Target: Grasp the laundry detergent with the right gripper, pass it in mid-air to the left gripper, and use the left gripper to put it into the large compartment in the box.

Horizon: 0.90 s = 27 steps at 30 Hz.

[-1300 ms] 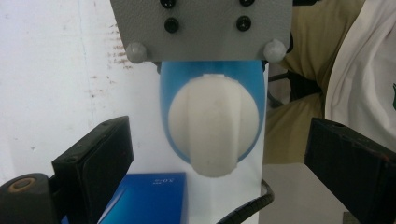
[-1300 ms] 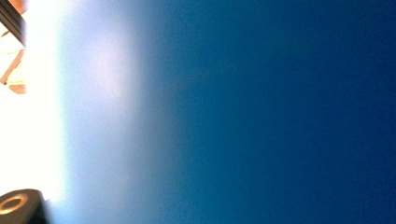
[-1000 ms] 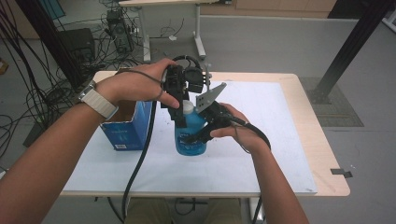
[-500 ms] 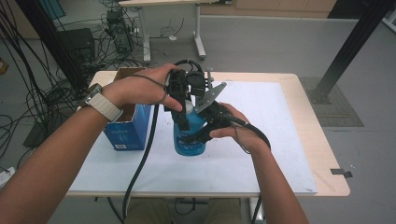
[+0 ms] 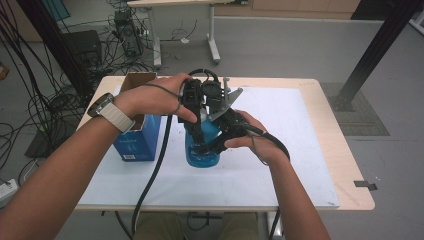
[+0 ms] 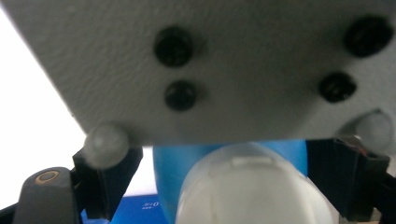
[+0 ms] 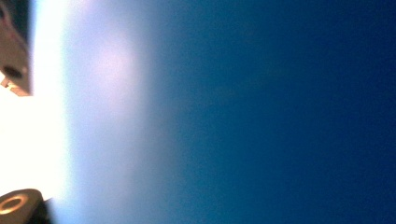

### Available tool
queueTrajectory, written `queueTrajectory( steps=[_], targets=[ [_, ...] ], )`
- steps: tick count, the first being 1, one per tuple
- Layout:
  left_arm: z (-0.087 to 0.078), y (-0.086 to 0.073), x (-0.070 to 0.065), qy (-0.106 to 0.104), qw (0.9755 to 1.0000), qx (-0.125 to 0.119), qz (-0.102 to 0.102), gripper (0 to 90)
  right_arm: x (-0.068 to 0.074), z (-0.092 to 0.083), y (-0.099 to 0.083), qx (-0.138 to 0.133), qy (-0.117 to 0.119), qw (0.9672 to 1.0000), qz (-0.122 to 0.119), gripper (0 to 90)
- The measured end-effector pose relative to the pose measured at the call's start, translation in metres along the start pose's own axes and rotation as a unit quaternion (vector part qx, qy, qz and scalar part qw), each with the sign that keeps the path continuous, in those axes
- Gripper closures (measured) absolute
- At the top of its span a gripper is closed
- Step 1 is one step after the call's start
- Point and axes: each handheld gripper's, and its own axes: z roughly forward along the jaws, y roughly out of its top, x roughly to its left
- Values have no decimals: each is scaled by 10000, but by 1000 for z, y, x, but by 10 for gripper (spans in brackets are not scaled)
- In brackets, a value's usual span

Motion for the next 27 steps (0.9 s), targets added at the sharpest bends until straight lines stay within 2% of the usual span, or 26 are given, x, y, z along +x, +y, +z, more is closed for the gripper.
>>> queueTrajectory(
  steps=[2,7,8,12,14,15,16,17,19,23,24,27],
  targets=[
    [0,0,0,-12,10000,-8,4,177,0,0,0,7,-11,10000,42,436],
    [1,-1,0,-29,10000,-59,19,209,0,0,0,-15,-22,10000,-48,436],
    [2,-2,0,-33,10000,-62,17,211,2,0,0,-13,34,10000,88,436],
    [2,-3,0,-43,10000,-83,-4,222,1,0,1,-25,50,9999,99,436],
    [2,-3,0,-61,9999,-109,-24,227,0,0,1,-50,36,10000,27,436],
    [1,-4,1,-64,9999,-113,-19,229,1,0,1,-60,81,9999,121,436],
    [1,-4,0,-58,9999,-113,-18,234,0,0,1,-53,32,10000,47,436],
    [1,-4,0,-57,9999,-119,-16,237,2,0,2,-59,84,9998,162,436],
    [2,-4,0,-74,9999,-155,-8,250,1,0,2,-100,53,9999,55,436],
    [1,-4,0,-113,9998,-164,-45,269,3,-1,3,-85,83,9998,171,436],
    [2,-4,0,-111,9998,-174,-43,272,2,-1,2,-62,39,9999,124,436],
    [2,-5,0,-121,9998,-175,-36,282,3,-1,2,-83,90,9998,177,436]
  ],
)
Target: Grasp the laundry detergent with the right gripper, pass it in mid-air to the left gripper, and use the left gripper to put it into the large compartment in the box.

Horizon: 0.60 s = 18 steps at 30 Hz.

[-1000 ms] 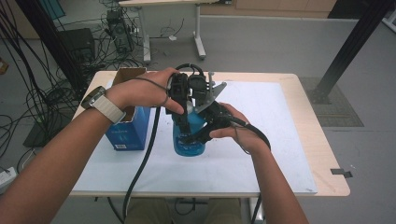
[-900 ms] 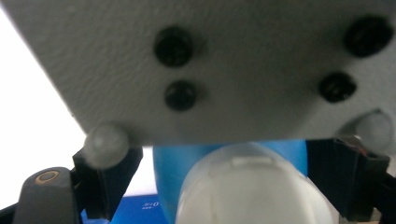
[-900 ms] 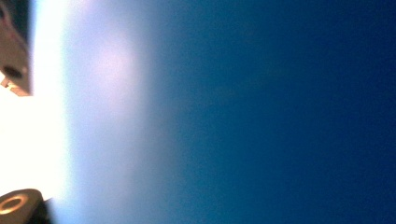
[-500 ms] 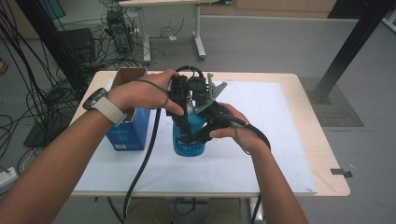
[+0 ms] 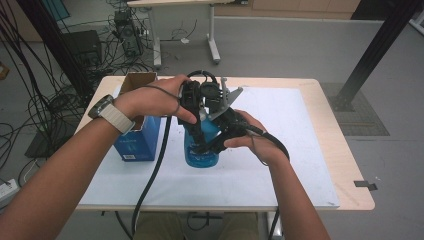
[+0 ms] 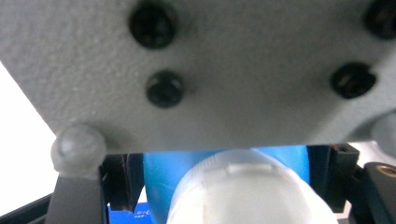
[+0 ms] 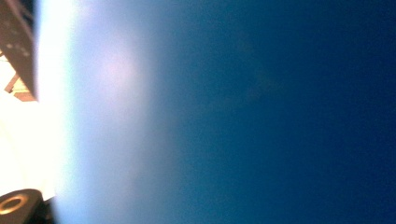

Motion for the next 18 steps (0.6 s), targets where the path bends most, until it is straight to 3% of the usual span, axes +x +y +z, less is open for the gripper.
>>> queueTrajectory(
  steps=[4,9,18],
  targets=[
    [1,-1,0,-5,10000,-22,3,316,-2,1,-1,-17,-25,9999,-117,436],
    [1,-1,0,-11,10000,-22,-7,330,0,2,0,-5,41,10000,8,436],
    [2,-2,0,-10,10000,-56,-20,370,-1,2,0,-5,16,10000,-31,436]
  ],
)
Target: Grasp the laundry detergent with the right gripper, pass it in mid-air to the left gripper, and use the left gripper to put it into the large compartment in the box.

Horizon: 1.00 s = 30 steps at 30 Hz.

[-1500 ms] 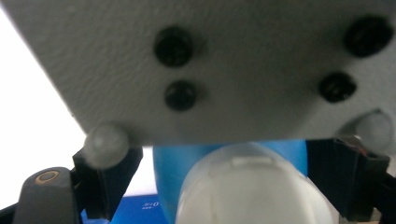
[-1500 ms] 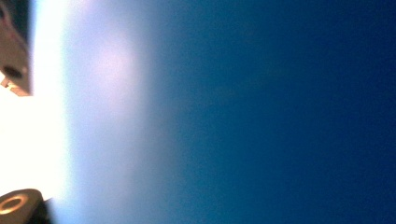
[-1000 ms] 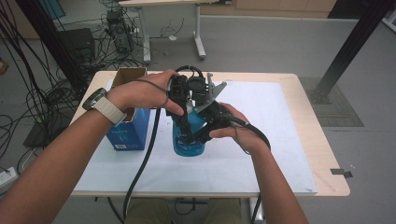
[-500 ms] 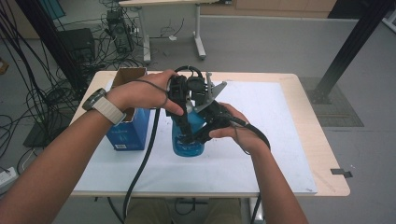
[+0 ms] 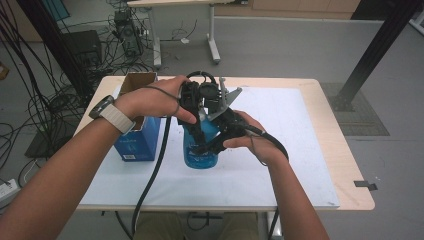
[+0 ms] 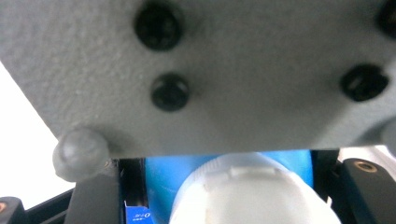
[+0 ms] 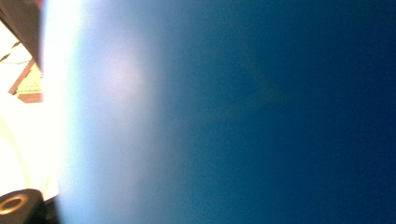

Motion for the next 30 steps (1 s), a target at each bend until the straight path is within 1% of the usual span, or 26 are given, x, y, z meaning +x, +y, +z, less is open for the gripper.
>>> queueTrajectory(
  steps=[5,9,10,11,12,13,14,15,19,20,21,26,30],
  targets=[
    [1,-1,-1,26,10000,-27,-6,373,0,0,0,8,-4,10000,-2,436],
    [1,-1,-1,65,10000,-19,50,375,0,0,0,31,-34,10000,0,437],
    [1,-1,-1,69,10000,-17,55,375,1,0,0,2,18,10000,53,437],
    [1,-1,-1,78,9999,-23,60,376,1,0,0,21,15,10000,65,437],
    [0,-1,-1,79,9999,-15,63,376,1,0,0,21,4,10000,55,437],
    [0,-1,-1,77,10000,-10,59,376,0,-1,0,38,-49,10000,-5,437],
    [0,-1,-1,76,10000,-4,60,376,0,0,0,15,-47,10000,-53,437],
    [1,-1,-1,83,9999,-6,66,376,1,0,0,31,-42,10000,3,437],
    [1,-1,-2,91,9999,-14,59,377,1,0,0,19,-38,10000,2,437],
    [1,-1,-2,98,9999,-18,58,377,2,0,0,-3,9,10000,54,437],
    [1,-1,-2,104,9999,-20,57,377,1,0,0,34,-45,10000,7,437],
    [1,-1,-2,79,10000,-23,47,377,1,0,0,42,-26,10000,9,437],
    [1,-1,-2,101,9999,-21,56,377,1,0,0,54,-40,10000,-2,437]
  ],
)
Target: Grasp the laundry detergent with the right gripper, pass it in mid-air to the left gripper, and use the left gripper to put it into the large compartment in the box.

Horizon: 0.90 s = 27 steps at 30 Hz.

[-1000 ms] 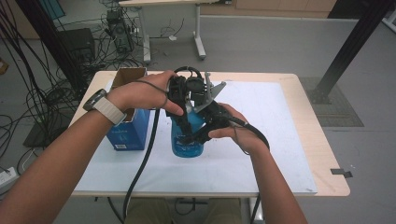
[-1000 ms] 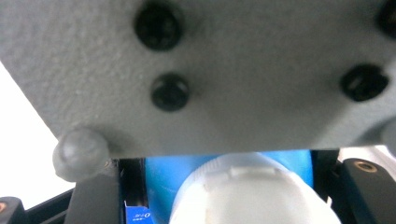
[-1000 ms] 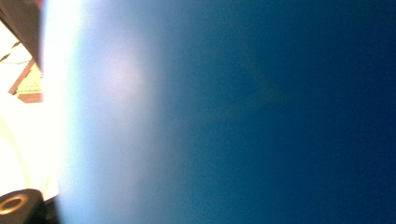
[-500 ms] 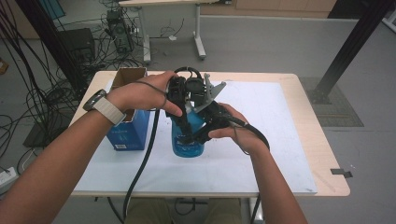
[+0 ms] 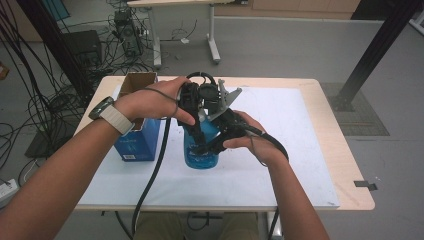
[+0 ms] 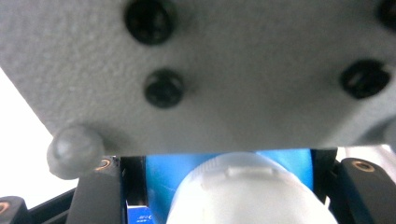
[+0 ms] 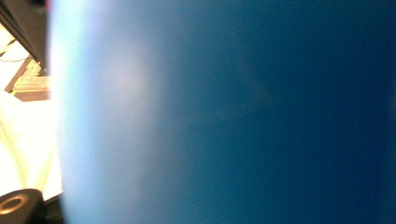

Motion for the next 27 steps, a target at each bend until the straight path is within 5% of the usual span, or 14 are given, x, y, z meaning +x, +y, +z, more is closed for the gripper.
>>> queueTrajectory(
  steps=[27],
  targets=[
    [-1,-3,1,-36,10000,-77,-18,376,1,1,2,29,76,10000,50,436]
  ],
)
